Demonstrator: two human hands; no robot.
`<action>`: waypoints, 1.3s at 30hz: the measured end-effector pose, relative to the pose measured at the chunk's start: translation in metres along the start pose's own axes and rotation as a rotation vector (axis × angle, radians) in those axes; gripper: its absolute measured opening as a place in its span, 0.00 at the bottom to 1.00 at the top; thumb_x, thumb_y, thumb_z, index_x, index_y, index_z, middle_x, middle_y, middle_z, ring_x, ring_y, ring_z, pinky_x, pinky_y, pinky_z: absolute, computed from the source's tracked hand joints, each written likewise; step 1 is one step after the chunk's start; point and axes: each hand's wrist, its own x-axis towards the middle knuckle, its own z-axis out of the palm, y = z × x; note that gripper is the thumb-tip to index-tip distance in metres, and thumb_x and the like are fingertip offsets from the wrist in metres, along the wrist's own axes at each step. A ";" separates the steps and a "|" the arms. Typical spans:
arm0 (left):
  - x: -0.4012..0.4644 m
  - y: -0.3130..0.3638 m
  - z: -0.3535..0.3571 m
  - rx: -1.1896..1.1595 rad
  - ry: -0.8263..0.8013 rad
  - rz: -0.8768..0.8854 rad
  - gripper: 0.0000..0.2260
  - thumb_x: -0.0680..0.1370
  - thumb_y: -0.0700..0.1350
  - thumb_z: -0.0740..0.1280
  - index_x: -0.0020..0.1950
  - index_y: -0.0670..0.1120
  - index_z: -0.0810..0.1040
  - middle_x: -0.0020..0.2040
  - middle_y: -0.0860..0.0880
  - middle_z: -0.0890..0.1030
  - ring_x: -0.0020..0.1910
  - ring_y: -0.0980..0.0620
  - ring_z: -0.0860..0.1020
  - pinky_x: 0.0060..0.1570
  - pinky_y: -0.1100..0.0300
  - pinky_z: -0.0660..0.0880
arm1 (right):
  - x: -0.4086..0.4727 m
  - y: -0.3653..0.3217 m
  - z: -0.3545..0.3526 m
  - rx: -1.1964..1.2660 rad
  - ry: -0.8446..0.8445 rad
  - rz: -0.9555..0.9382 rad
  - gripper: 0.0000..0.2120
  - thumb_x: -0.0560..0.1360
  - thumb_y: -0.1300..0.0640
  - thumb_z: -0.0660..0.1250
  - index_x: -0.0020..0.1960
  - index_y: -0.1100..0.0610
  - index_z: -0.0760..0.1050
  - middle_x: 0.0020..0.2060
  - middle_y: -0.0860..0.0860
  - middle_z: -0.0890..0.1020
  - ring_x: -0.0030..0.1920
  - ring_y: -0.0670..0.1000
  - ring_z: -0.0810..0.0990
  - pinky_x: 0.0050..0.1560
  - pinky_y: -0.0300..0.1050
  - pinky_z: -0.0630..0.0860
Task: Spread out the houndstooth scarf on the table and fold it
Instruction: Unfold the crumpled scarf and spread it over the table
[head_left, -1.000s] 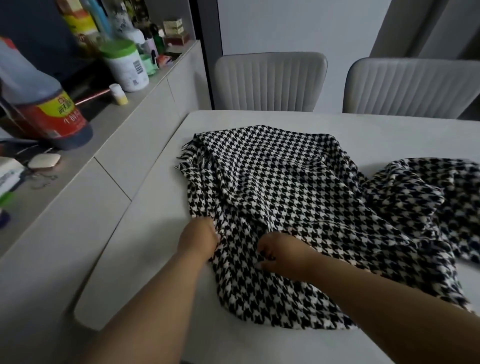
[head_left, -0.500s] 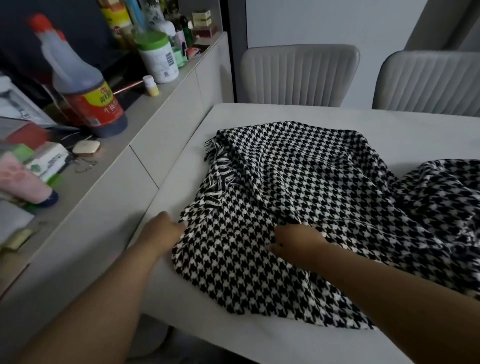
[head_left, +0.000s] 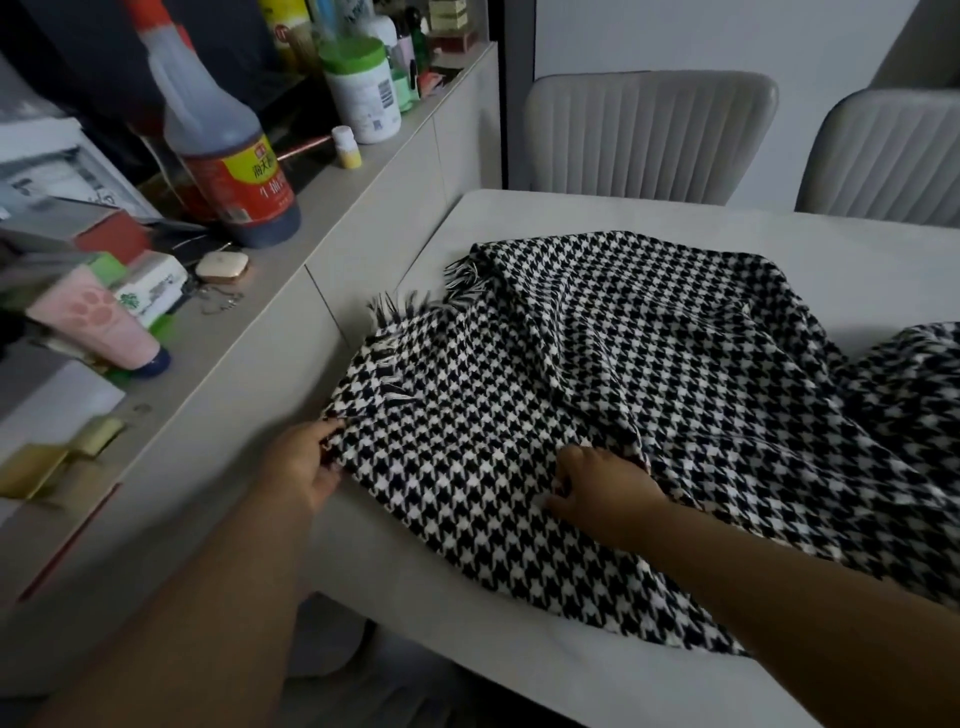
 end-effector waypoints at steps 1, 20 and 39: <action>-0.001 -0.003 -0.002 0.076 -0.005 0.026 0.09 0.75 0.40 0.68 0.55 0.44 0.78 0.48 0.44 0.81 0.39 0.49 0.78 0.35 0.56 0.74 | -0.005 -0.008 0.002 0.007 0.020 -0.059 0.25 0.74 0.36 0.60 0.63 0.51 0.67 0.58 0.50 0.76 0.55 0.50 0.75 0.53 0.47 0.76; -0.034 -0.020 0.018 1.167 0.097 0.630 0.29 0.76 0.51 0.68 0.74 0.48 0.63 0.71 0.40 0.67 0.70 0.39 0.66 0.66 0.48 0.67 | -0.022 -0.032 -0.007 -0.045 -0.636 -0.339 0.13 0.72 0.50 0.70 0.54 0.55 0.78 0.53 0.51 0.80 0.50 0.50 0.75 0.51 0.45 0.73; -0.046 -0.030 0.058 1.761 -0.169 0.538 0.26 0.80 0.59 0.52 0.78 0.53 0.54 0.79 0.47 0.51 0.77 0.42 0.49 0.73 0.46 0.56 | 0.021 0.093 -0.019 0.124 0.030 0.407 0.41 0.73 0.28 0.43 0.77 0.54 0.51 0.77 0.54 0.55 0.76 0.56 0.52 0.74 0.57 0.53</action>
